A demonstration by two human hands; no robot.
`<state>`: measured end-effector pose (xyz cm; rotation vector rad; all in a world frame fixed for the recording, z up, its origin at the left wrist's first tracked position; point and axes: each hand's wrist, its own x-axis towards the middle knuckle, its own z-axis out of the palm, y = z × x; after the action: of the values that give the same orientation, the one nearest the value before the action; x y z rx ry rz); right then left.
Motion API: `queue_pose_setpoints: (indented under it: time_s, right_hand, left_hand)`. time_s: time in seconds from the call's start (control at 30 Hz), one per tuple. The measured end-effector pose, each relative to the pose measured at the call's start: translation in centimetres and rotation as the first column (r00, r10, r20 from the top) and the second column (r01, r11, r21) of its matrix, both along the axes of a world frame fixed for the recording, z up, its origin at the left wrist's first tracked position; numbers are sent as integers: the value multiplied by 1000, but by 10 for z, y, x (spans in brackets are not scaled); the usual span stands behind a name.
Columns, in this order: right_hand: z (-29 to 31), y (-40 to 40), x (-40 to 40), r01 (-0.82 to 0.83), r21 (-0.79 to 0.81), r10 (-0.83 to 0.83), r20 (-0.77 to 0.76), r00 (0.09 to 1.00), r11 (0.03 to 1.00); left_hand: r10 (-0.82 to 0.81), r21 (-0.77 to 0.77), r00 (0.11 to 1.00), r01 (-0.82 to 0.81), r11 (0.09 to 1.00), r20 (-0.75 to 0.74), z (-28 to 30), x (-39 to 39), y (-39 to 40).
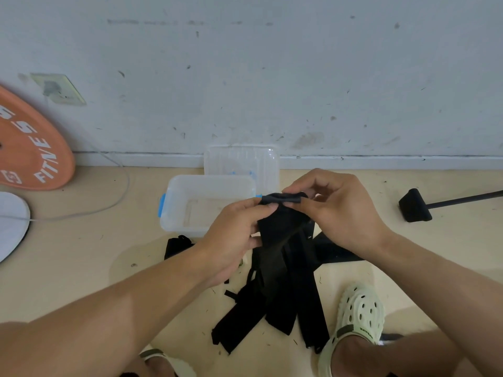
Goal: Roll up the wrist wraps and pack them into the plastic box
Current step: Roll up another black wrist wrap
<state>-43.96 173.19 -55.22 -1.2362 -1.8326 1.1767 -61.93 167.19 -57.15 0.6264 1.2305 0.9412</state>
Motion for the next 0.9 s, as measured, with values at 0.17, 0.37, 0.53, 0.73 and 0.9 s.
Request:
queue_pose_setpoints:
  time_s: [0.17,0.37,0.53,0.73,0.9]
  right_hand:
    - [-1,1,2,-44,144,38,45,998,989]
    - [7,9,7,-139,-34,142,123,982,990]
    - [15,12,11,-141,-268,170,87,982,953]
    - [10,9,7,-117,-278,144,79,986,953]
    - [4,6,4,-107,-211,133,114,984,972]
  left_hand:
    - [-1,25,998,-1,1000,67,1,-2,0]
    - [90,64,995,-88,994,-34,-3,-4,1]
    - [79,102,989,-66,993,-126,-4,-8,3]
    - [52,126,983,-30,992,-174,-2,-6,1]
    - [47,133,972,-17,991,-228,-2,-6,0]
